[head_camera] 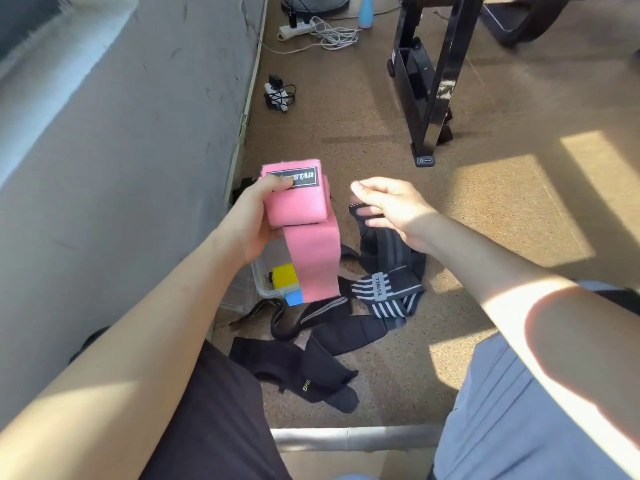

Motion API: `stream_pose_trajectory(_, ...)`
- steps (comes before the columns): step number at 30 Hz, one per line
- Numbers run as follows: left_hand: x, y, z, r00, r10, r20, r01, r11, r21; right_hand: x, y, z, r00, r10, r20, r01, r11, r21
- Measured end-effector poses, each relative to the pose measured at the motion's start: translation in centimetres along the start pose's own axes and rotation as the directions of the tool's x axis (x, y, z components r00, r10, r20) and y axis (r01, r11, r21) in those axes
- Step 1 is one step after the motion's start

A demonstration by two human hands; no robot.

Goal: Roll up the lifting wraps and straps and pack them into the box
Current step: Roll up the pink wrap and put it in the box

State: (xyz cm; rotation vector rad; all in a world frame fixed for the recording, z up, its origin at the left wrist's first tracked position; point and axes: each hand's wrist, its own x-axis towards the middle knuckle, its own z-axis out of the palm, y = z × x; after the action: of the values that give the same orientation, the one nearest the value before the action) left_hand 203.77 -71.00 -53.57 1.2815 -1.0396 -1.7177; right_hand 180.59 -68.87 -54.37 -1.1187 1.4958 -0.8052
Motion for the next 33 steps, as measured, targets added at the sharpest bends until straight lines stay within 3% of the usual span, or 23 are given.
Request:
stream_pose_trajectory(6, 0.5, -0.5, 0.4, 0.996, 0.027, 0.09, -0.034, 0.997, 0.074, -0.9, -0.5, 1.2, 0.956, -0.007, 0.293, -0.031, 0.992, 0.124)
stream_pose_trajectory(11, 0.4, -1.4, 0.8, 0.981, 0.113, 0.157, -0.142, 0.972, 0.19, -0.6, -0.1, 1.5, 0.958, 0.04, 0.286, -0.093, 0.98, 0.174)
stream_pose_trajectory(15, 0.0, -1.7, 1.5, 0.963, 0.176, 0.206, -0.216, 0.958, 0.19, -0.2, 0.0, 1.1, 0.974, 0.003, 0.227, -0.056, 0.972, 0.229)
stream_pose_trajectory(23, 0.0, -1.0, 1.8, 0.959, -0.215, 0.182, 0.162, 0.949, 0.269, 0.4, -0.1, -0.3, 0.977, -0.072, 0.202, 0.019, 0.968, 0.25)
stream_pose_trajectory(30, 0.3, -1.4, 1.7, 0.966, -0.184, 0.18, 0.13, 0.953, 0.273, 0.4, 0.6, 0.3, 0.943, -0.207, 0.261, 0.167, 0.972, 0.165)
stream_pose_trajectory(33, 0.4, -1.2, 1.3, 0.978, -0.115, 0.175, 0.075, 0.973, 0.22, 0.0, 0.5, 0.3, 0.938, -0.158, 0.31, 0.119, 0.983, 0.139)
